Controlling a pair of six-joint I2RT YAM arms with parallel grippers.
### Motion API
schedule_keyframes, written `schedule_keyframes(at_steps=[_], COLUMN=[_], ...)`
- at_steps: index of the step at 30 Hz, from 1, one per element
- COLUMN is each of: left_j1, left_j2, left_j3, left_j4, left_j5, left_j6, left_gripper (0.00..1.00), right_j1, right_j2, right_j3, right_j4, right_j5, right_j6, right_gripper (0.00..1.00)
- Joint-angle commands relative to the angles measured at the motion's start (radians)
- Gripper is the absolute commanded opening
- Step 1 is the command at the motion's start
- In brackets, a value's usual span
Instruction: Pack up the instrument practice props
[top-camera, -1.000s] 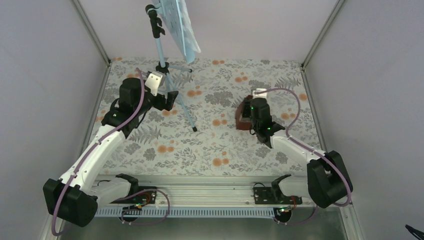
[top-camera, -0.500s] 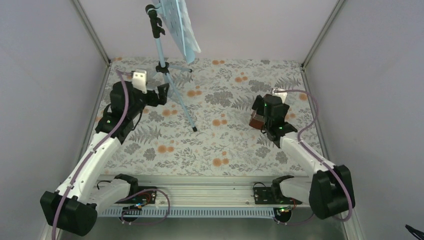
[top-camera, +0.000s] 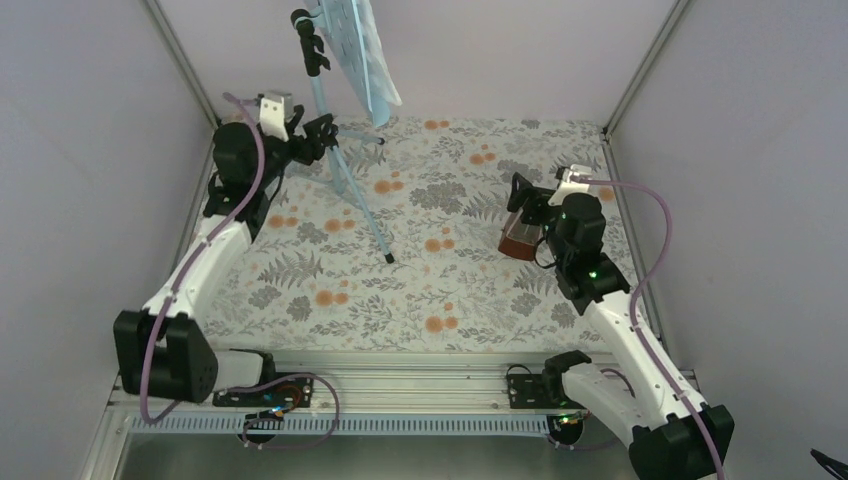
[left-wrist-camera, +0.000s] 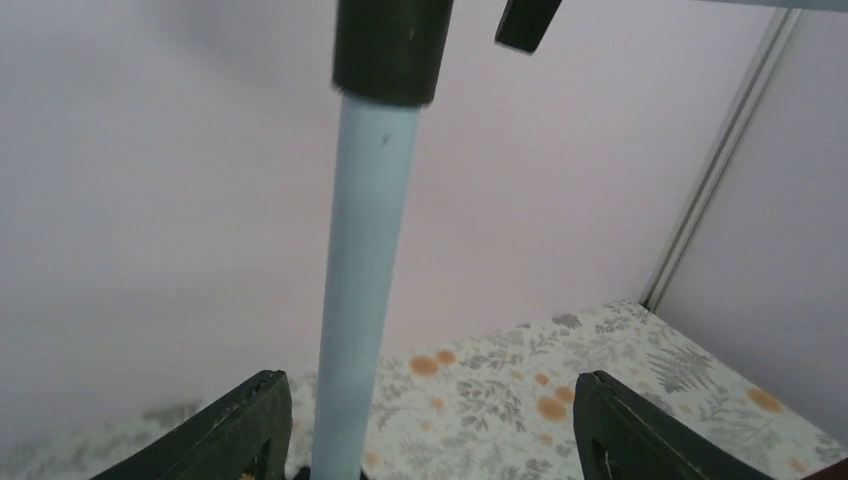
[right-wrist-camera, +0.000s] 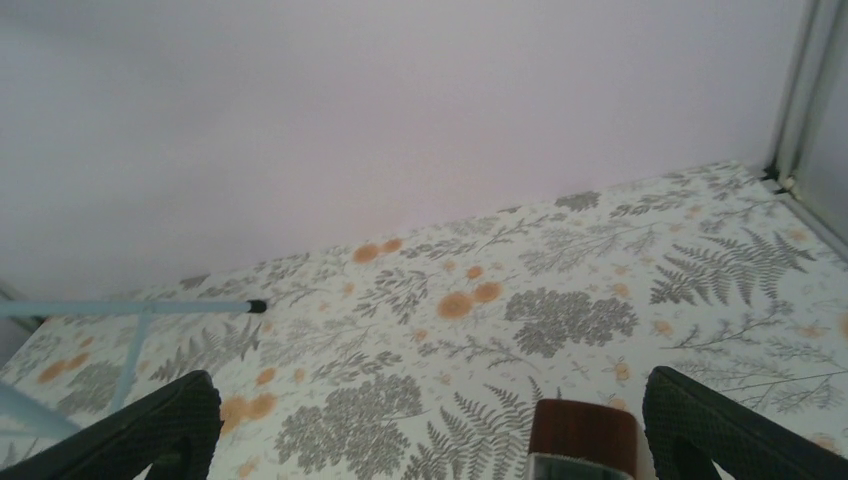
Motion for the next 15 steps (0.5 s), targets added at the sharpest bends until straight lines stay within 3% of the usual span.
schedule_keyframes(at_steps=[1,3,11,15], left_j1=[0.005,0.009,0.018,0.023], left_j2=[0.096,0.134,0.256,0.301], left_j3=[0.097,0.115,0.186,0.212], left_j4=[0.107,0.130,0.129,0.150], left_j5=[0.059,0.043,0.112,0.128], left_j6=[0.124,0.145,0.246,0.251], left_gripper=[0.70,0.67,0.41,0.38], right_j1=[-0.008,-0.008,-0.008,-0.008], right_j2=[-0.014,-0.019,-0.004,0.000], right_j3=[0.009,0.013,-0.001,-0.002], right_j4=[-0.050,-0.050,-0.032,-0.039], right_j5=[-0.107,-0.131,-0.182,-0.187], right_j6=[0.003,0.006,0.007,0.001], right_gripper=[1.00,1.00,1.00,1.00])
